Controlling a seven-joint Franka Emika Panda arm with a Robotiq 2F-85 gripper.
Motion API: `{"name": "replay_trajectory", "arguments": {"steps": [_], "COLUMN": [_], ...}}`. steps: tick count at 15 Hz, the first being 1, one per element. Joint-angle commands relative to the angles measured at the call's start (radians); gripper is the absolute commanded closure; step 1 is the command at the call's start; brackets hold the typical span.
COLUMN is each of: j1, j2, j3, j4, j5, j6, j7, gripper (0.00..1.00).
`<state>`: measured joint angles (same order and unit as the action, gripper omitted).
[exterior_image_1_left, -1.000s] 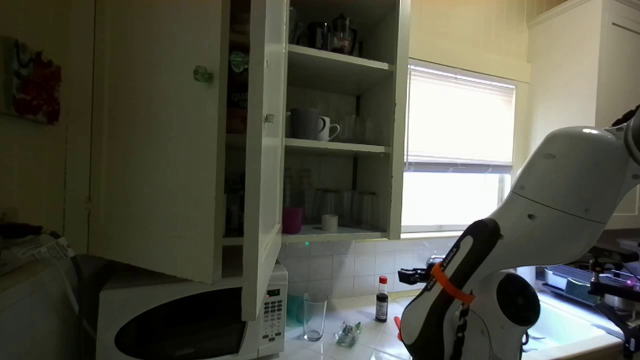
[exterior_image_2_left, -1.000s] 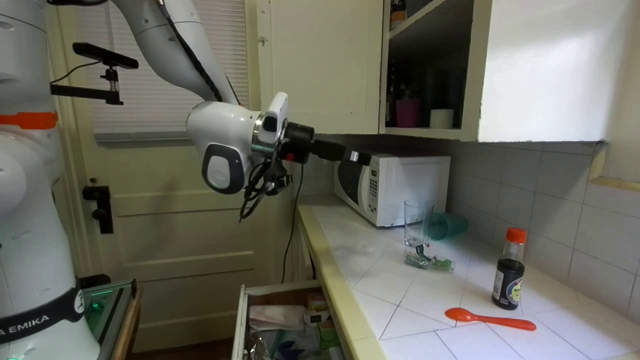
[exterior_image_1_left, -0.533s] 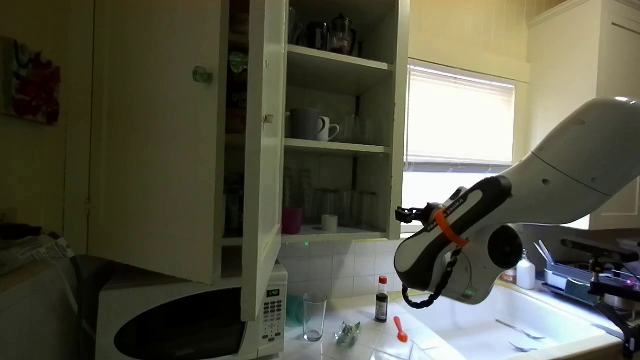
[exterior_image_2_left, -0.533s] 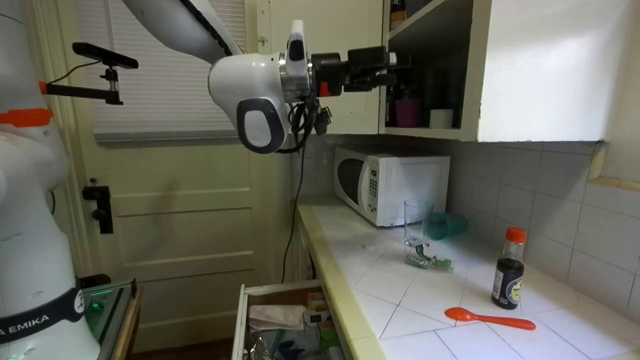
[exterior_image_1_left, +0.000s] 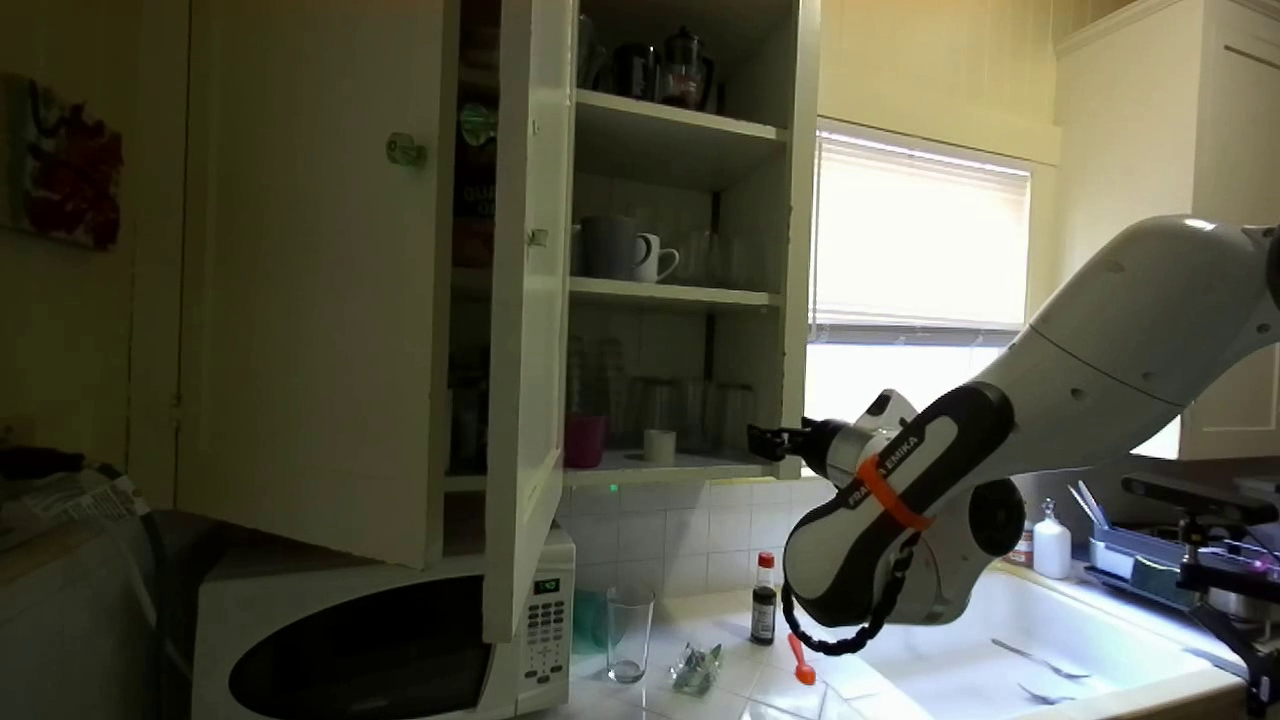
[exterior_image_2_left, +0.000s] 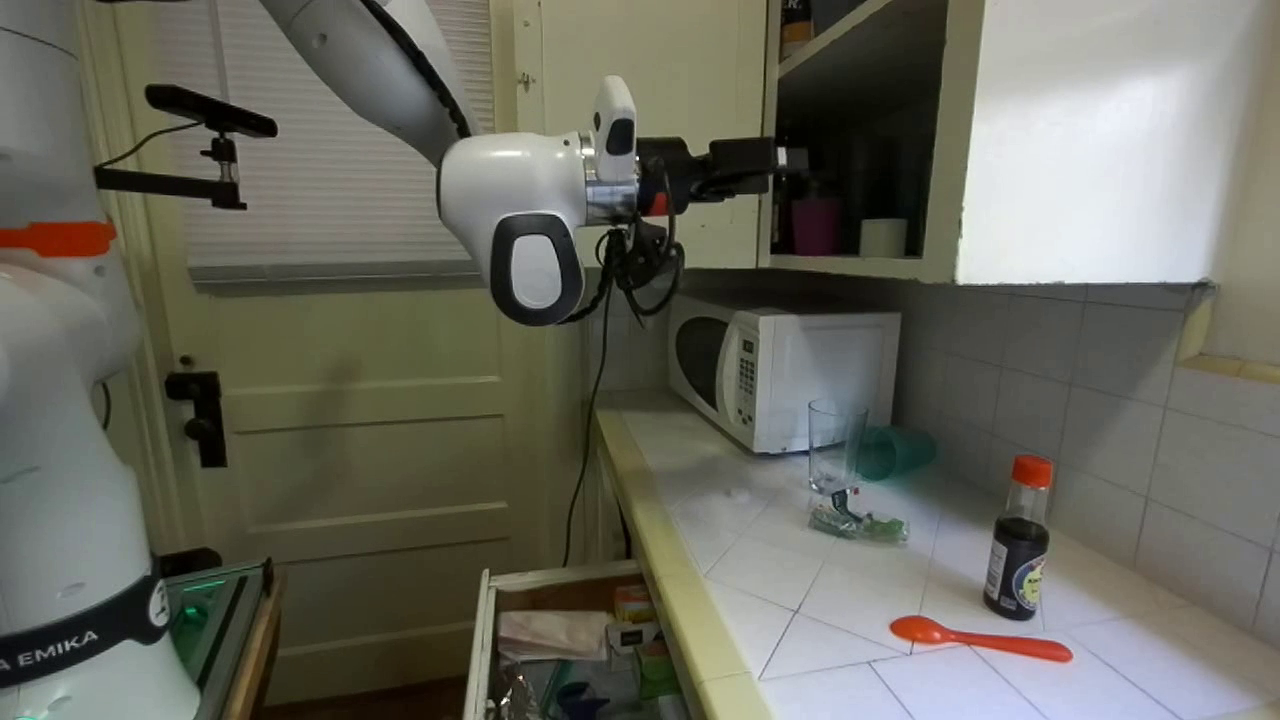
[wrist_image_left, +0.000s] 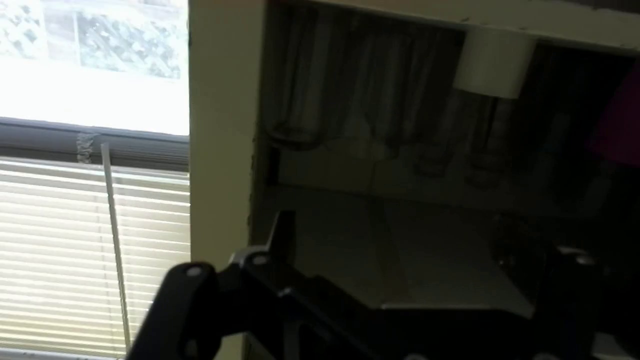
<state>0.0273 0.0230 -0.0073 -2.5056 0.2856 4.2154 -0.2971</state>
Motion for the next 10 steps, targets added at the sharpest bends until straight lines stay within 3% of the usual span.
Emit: {"name": "replay_trajectory", "arguments": {"steps": [1,3,5,10], "j1": [-0.022,-0.011,-0.017,-0.017], "j2": [0.039,0.022,0.037,0.098], "j3": [-0.009,-0.003,-0.007,-0.007], "j4": [0.008,0.001,-0.002,0.093], "j5": [-0.105,-0.059,-0.068,-0.092], "j6": [0.019,-0.001,-0.001,0.008], "j7": [0.156,0.103,0.128,0.140], "gripper": [0.00,0.00,0.00,0.00]}}
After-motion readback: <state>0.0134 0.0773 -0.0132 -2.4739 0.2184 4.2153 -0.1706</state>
